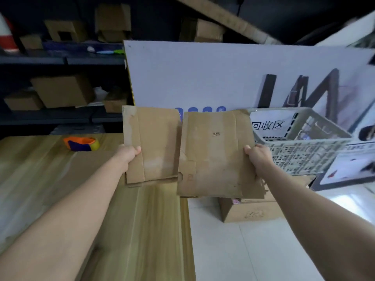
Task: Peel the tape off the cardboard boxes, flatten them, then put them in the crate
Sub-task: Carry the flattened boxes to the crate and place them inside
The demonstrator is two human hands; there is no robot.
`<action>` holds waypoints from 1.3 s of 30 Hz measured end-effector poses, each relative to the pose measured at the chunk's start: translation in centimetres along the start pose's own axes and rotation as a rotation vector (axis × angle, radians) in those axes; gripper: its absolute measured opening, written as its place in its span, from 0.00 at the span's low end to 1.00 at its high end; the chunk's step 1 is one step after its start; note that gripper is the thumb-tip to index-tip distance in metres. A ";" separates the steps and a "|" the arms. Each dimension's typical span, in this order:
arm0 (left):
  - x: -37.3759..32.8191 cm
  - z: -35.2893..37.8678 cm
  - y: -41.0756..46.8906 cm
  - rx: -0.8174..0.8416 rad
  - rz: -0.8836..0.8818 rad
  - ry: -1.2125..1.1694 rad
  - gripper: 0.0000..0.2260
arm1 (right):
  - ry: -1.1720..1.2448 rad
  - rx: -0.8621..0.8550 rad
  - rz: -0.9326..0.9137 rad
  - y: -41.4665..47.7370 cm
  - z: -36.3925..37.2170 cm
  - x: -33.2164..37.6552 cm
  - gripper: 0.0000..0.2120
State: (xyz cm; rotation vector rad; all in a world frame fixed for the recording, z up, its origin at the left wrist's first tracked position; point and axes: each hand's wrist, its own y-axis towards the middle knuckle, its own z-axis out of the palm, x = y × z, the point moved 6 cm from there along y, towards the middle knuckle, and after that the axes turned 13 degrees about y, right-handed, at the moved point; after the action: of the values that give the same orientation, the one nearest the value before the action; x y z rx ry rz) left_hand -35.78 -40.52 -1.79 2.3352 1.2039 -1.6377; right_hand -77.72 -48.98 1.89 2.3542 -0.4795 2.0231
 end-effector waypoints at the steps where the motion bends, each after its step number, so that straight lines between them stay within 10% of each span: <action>1: -0.9 0.4 -0.6 -0.003 0.029 0.030 0.23 | 0.017 -0.016 -0.006 -0.1 -1.4 0.4 0.08; 23: -17.3 26.2 -9.7 0.045 0.160 -0.013 0.21 | 0.041 -0.231 -0.067 17.3 -34.8 5.4 0.13; 39: -30.7 44.7 -8.5 0.494 0.127 -0.020 0.14 | 0.008 -0.093 -0.039 34.2 -29.4 6.8 0.11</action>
State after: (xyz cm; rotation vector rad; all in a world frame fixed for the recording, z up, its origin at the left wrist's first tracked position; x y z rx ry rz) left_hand -80.08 -71.79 6.73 2.5798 0.6811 -2.0951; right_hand -113.08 -77.37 6.69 2.2832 -0.5113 1.9487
